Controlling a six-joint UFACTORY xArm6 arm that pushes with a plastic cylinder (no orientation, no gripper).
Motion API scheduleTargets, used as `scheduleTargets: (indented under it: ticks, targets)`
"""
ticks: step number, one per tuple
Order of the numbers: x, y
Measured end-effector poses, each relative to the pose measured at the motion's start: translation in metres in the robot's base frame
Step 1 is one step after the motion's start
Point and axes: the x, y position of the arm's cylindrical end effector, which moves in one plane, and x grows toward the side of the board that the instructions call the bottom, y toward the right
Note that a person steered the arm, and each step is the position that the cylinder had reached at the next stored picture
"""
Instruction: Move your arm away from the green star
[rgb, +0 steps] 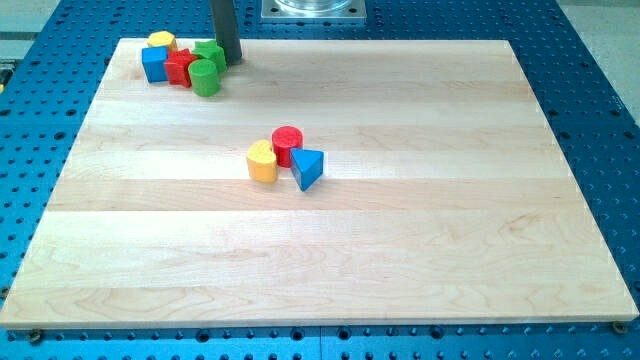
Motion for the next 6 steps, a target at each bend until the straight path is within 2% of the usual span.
scheduleTargets:
  ticks: [2,4,5,6]
  targets:
    - [0.01,0.018]
    - [0.041,0.058]
    - [0.047,0.058]
    - [0.075,0.058]
